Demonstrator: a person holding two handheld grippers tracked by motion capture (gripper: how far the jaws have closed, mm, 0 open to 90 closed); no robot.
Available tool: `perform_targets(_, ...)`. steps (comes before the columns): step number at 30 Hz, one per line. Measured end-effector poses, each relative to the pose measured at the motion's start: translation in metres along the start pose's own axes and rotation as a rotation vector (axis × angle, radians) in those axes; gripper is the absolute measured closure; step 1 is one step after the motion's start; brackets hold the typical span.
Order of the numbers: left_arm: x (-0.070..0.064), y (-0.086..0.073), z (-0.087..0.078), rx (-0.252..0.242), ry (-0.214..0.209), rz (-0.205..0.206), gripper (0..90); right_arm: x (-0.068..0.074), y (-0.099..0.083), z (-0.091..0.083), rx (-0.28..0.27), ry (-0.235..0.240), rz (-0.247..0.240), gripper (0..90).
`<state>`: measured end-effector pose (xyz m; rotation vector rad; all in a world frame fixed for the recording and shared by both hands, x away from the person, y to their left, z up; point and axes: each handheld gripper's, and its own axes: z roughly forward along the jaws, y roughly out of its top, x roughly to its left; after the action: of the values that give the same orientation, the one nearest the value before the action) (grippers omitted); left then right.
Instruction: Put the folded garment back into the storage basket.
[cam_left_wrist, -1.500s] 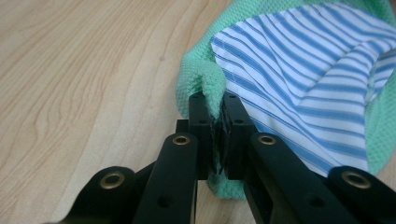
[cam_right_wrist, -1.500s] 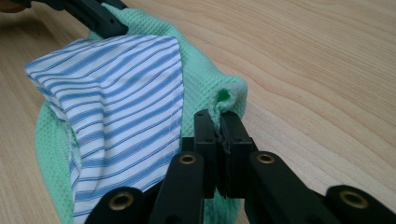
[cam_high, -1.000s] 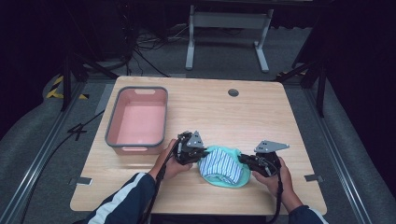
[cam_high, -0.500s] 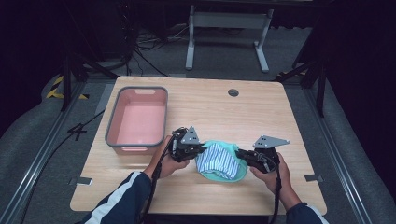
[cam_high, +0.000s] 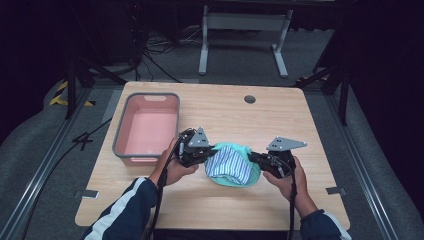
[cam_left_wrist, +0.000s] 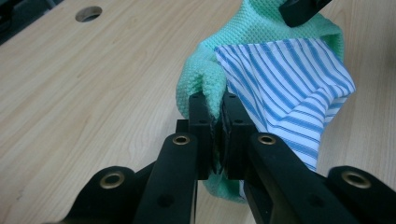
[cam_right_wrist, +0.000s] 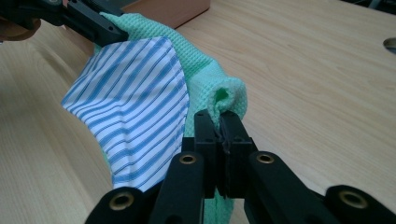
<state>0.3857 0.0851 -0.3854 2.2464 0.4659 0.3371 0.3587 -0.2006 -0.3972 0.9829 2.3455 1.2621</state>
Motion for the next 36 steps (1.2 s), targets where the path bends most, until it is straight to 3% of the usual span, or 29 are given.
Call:
perform_targets(12, 0.017, 0.01, -0.028, -0.037, 0.063, -0.007, 84.9, 0.005, 0.037, 0.001, -0.024, -0.025, -0.08, 87.4)
perform_targets(17, 0.023, 0.011, -0.04, -0.032, 0.091, 0.001, 84.9, 0.008, 0.051, 0.005, -0.034, -0.02, -0.1, 87.4)
perform_targets(36, 0.049, -0.01, -0.09, -0.06, 0.185, -0.066, 84.9, 0.028, 0.1, 0.041, -0.048, 0.037, -0.146, 87.3)
